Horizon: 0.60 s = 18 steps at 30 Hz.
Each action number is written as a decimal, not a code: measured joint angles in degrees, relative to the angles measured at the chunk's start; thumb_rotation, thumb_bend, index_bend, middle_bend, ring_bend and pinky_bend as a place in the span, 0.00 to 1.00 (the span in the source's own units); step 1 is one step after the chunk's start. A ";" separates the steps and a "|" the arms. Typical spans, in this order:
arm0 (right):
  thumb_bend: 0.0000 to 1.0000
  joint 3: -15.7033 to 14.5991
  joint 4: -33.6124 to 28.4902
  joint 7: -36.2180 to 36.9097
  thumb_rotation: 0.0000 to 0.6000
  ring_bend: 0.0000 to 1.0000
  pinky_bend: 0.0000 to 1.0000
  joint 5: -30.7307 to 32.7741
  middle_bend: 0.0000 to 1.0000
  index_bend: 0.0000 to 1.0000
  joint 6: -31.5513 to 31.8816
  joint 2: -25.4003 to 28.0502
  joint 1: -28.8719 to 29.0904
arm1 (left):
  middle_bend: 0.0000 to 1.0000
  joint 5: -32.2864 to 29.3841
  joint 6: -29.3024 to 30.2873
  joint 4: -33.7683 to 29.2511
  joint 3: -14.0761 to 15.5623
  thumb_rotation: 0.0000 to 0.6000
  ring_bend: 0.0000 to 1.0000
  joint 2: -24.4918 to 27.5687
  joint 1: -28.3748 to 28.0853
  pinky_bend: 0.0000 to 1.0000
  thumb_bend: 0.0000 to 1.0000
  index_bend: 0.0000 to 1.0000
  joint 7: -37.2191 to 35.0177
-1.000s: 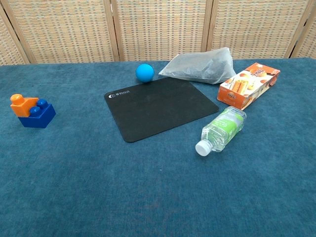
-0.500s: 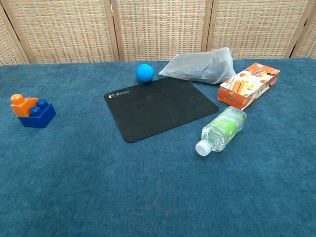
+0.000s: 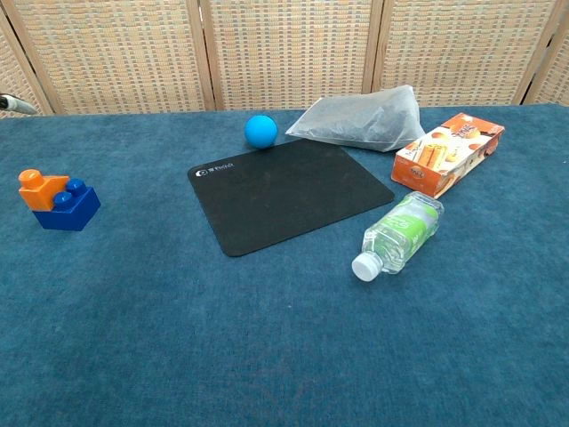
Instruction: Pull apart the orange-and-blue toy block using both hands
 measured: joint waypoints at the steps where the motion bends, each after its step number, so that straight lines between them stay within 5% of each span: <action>1: 0.00 0.01 0.07 0.01 1.00 0.00 0.00 0.06 0.00 0.00 -0.05 -0.02 0.01 | 0.03 0.29 -0.73 0.93 0.41 1.00 0.04 -0.68 -0.67 0.03 0.10 0.09 -0.37; 18: 0.00 0.10 0.43 0.34 1.00 0.00 0.00 0.63 0.00 0.00 -0.77 -0.17 0.34 | 0.16 -1.05 -4.48 6.93 1.66 1.00 0.15 -5.65 -4.23 0.10 0.14 0.24 0.72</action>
